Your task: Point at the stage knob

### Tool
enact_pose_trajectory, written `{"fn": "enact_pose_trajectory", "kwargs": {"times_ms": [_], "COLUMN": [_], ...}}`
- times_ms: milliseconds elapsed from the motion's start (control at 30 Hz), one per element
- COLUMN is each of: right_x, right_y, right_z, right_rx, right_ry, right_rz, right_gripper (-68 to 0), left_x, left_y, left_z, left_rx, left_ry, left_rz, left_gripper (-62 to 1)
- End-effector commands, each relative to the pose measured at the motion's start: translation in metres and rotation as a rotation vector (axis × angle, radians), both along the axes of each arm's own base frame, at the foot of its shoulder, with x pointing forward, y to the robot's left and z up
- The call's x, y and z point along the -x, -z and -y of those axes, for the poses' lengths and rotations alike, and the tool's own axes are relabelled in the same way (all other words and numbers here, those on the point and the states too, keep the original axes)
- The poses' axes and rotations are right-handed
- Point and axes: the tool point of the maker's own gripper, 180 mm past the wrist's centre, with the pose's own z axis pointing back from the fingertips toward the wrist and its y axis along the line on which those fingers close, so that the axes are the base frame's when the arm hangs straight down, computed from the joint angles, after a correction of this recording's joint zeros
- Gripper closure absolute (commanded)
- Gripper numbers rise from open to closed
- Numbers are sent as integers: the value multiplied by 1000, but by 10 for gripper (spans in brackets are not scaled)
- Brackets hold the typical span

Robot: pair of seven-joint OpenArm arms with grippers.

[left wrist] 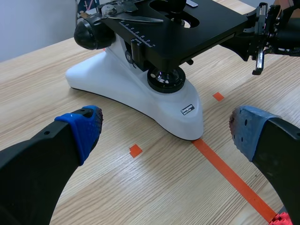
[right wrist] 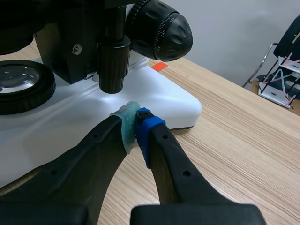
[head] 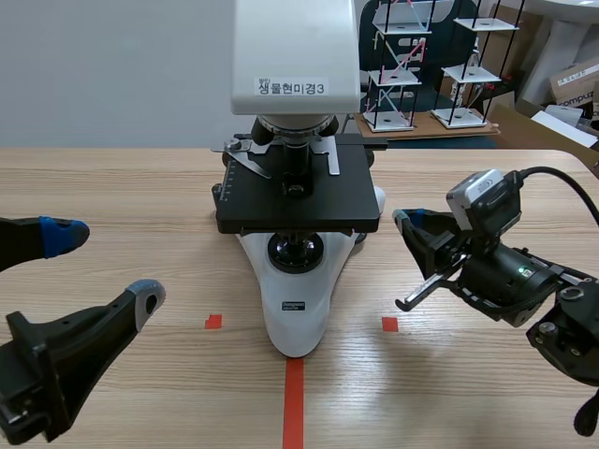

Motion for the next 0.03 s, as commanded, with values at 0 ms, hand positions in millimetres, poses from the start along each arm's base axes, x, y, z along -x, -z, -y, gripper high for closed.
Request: {"fn": "enact_pose_trajectory", "kwargs": {"times_ms": [0], "right_x": [-5], "right_y": [-12], "right_z": [3], "right_rx": [-9], "right_ry": [1], "right_rz": [37], "right_gripper": [0], "left_x": [-1], "left_y": [-5], "left_z": [0], "left_rx": [12], "left_ry": [-7], "left_rz": [14], "left_gripper": [-568]}}
